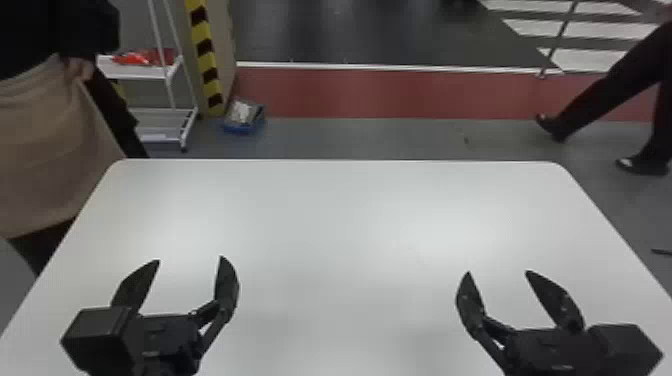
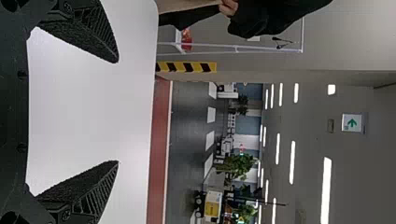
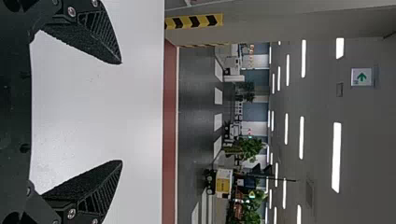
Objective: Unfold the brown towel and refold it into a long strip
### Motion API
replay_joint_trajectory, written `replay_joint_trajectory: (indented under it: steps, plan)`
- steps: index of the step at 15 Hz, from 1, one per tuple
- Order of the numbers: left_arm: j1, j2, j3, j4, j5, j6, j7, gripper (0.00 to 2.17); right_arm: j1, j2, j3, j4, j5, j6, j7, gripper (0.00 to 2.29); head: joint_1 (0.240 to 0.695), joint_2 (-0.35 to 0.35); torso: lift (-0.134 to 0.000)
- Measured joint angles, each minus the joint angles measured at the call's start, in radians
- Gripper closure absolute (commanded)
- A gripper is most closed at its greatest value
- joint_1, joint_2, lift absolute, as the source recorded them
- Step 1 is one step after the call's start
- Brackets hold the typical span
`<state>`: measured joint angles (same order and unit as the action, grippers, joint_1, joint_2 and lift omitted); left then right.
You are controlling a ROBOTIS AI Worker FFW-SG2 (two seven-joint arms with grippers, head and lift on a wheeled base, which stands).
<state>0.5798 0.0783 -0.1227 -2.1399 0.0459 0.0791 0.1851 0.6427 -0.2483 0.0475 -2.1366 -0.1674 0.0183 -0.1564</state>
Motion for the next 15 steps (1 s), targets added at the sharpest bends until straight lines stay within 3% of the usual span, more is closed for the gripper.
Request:
replay_joint_trajectory:
  steps: [15]
  plan:
    - [0.001,0.002,-0.009,-0.004,-0.014,0.001,0.001,0.11,-0.002,-0.006,0.003,-0.001,-0.001,0.012,0.000,0.13,0.695,-0.061,-0.103]
